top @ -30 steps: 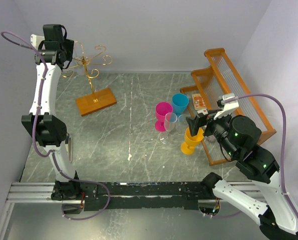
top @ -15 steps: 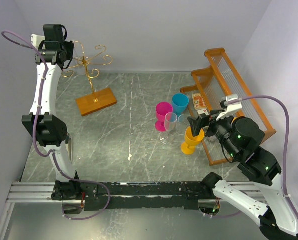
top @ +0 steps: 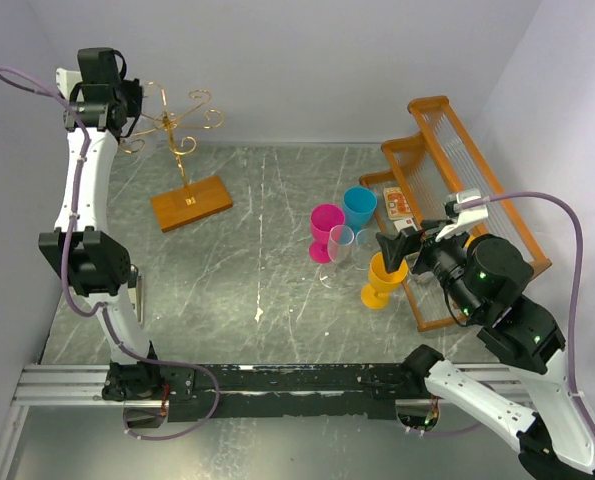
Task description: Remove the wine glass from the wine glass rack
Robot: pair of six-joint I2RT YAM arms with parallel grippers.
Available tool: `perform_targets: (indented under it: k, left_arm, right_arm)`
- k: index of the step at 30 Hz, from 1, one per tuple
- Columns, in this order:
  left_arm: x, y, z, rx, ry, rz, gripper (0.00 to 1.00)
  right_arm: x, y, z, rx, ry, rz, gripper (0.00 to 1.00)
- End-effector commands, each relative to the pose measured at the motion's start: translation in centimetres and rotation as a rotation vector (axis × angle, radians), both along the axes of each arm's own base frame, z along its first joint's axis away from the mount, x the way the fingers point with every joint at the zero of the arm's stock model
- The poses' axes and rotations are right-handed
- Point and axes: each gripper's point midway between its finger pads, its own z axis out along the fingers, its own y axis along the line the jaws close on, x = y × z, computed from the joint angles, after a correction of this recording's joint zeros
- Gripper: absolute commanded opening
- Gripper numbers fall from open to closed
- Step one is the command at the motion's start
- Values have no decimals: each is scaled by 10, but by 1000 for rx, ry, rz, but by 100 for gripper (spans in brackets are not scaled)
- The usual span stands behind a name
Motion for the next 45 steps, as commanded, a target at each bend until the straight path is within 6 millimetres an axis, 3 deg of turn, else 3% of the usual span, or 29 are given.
perform_targets:
  k: [1, 8, 13, 34, 39, 45]
  left_arm:
    - [-8, -6, 33, -25, -91, -34, 12]
    - [-10, 3, 45, -66, -153, -37, 7]
    - [-5, 2, 43, -97, -165, -53, 7]
    - [31, -21, 63, -162, -326, -204, 7]
    - [26, -29, 71, -162, -349, -246, 7]
    - [2, -29, 87, -142, -371, -252, 7]
  right_arm:
    - [-4, -3, 13, 34, -24, -6, 100]
    - [-3, -1, 13, 41, -21, 1, 100]
    - [-3, -1, 12, 41, -16, -1, 100]
    - [0, 1, 11, 43, -12, -5, 100]
    - [-1, 2, 12, 48, -10, -2, 100]
    - [-2, 6, 12, 63, 0, 16, 100]
